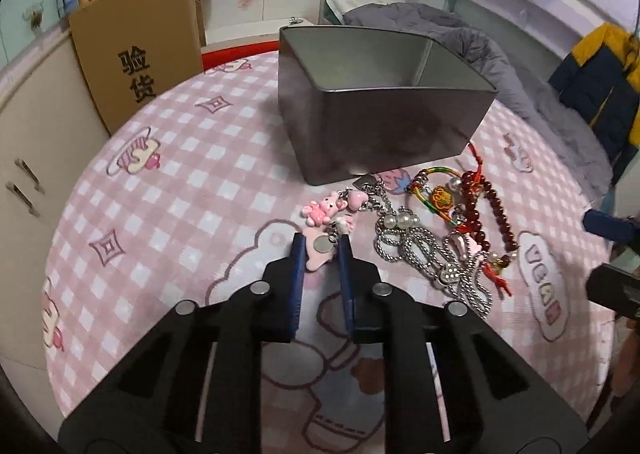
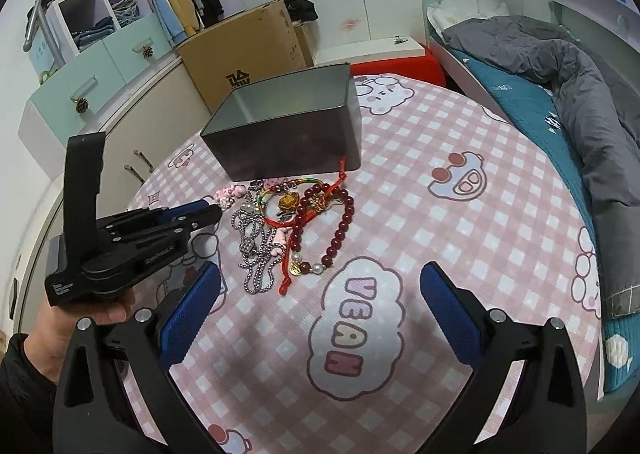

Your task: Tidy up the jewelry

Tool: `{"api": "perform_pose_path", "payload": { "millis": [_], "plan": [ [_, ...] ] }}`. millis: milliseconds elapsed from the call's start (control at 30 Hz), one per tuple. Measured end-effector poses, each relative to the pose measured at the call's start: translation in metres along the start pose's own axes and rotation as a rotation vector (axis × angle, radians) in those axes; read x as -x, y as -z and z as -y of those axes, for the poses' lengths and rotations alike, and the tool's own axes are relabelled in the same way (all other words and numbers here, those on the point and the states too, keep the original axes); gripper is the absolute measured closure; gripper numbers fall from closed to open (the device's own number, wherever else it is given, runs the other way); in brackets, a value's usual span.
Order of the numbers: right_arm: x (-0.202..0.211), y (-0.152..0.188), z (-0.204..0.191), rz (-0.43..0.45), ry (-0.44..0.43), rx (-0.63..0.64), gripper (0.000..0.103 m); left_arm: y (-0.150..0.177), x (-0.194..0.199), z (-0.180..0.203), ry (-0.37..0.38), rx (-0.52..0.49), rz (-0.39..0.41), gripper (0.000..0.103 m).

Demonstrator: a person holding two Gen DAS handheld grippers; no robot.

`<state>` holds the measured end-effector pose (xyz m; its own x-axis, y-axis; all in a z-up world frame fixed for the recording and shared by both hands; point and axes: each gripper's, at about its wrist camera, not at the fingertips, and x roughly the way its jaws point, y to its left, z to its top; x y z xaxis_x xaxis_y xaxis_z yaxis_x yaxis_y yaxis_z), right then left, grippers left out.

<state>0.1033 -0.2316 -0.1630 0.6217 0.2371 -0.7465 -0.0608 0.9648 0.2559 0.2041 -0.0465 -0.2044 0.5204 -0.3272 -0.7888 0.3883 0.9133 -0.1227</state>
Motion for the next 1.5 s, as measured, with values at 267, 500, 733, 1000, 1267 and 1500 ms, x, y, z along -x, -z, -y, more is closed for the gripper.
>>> {"api": "perform_pose_path", "payload": {
  "millis": [267,500,733,1000,1267,1500],
  "plan": [
    [-0.027,-0.023,-0.023,0.001,-0.07,0.112,0.027,0.012,0.015,-0.01,0.019,0.041,0.009,0.087],
    [-0.072,-0.04,-0.058,-0.069,-0.056,0.335,0.061,0.017,0.035,-0.019,0.015,0.06,0.034,0.087],
    [-0.084,-0.038,-0.054,-0.121,-0.042,0.387,0.101,0.017,0.038,-0.022,0.02,0.067,0.035,0.087],
    [-0.015,-0.06,-0.011,0.005,-0.326,0.11,0.101,0.006,0.055,-0.015,0.037,0.049,0.072,0.087],
    [0.016,-0.078,0.001,0.07,-0.425,0.025,0.101,-0.012,0.075,-0.005,0.05,0.023,0.124,0.087],
    [0.028,-0.083,0.006,0.1,-0.45,0.001,0.101,-0.02,0.086,0.001,0.056,0.003,0.148,0.087]
  ]
}}
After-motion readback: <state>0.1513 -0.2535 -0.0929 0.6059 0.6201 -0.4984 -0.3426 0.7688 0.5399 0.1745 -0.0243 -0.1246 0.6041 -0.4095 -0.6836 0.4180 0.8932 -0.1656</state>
